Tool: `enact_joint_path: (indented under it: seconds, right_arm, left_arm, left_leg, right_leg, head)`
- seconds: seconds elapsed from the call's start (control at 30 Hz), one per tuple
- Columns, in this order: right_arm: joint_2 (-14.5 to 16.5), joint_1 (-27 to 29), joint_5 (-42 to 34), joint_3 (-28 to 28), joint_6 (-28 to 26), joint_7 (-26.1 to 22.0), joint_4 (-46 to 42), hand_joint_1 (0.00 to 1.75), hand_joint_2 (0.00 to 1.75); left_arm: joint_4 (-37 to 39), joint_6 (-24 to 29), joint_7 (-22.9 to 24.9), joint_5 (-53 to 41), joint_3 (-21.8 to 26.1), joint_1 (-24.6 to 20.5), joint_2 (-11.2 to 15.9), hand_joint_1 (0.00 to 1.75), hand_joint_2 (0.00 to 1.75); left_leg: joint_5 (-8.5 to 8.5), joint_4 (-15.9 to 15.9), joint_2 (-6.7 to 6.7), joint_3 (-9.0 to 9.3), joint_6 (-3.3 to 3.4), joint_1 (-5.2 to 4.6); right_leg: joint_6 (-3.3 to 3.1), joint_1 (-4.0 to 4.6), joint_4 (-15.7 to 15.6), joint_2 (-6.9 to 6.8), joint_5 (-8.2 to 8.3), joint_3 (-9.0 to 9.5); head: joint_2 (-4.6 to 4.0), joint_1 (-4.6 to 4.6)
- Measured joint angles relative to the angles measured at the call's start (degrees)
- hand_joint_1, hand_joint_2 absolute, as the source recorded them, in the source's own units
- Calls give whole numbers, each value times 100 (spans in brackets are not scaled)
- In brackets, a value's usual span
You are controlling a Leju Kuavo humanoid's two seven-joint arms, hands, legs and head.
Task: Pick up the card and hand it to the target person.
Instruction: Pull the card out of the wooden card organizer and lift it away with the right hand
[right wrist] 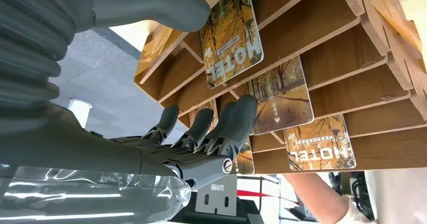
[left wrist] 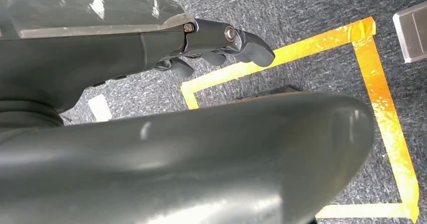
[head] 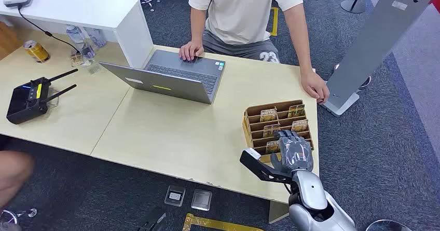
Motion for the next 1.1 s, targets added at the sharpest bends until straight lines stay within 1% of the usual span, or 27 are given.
enact_joint_path:
  seconds: [0.17,0.47,0.6,0.7,0.8,0.93,1.1]
  right_arm:
    - [5,-22,-71,42,-18,28,62,79,175]
    - [4,-32,-187,119,-64,116,154,106,175]
    - [2,-37,-232,157,-74,130,167,122,175]
    - [1,-38,-242,174,-84,132,169,130,175]
    - [1,-50,-248,185,-100,132,169,134,175]
    - [1,-71,-252,193,-105,132,172,136,175]
    - [1,-88,-261,211,-105,132,178,136,175]
  left_arm:
    - [0,-3,-2,-13,-2,-1,0,0,0]
    - [0,-9,-4,-15,-2,0,5,0,0]
    - [0,-9,-4,-16,-2,0,10,0,0]
    - [0,-11,-4,-18,-2,0,11,0,0]
    - [0,-23,-4,-32,-3,0,11,0,0]
    - [0,-69,-4,-38,-4,0,17,0,175]
    - [0,-182,-1,-74,-7,-1,46,0,175]
  left_leg:
    - [0,0,0,0,0,0]
    - [0,0,0,1,0,0]
    - [0,0,0,1,0,0]
    - [0,0,1,1,0,0]
    - [0,0,1,1,0,0]
    - [0,0,1,1,0,0]
    - [0,0,1,2,0,0]
  right_leg:
    - [0,0,0,0,0,0]
    - [0,0,0,0,0,0]
    - [0,0,0,0,0,0]
    - [0,0,0,0,0,0]
    - [0,0,0,0,0,0]
    - [0,0,0,1,0,0]
    - [0,0,0,1,0,0]
  head:
    - [0,0]
    - [0,-1]
    - [0,-1]
    - [0,0]
    - [0,0]
    - [0,0]
    - [0,0]
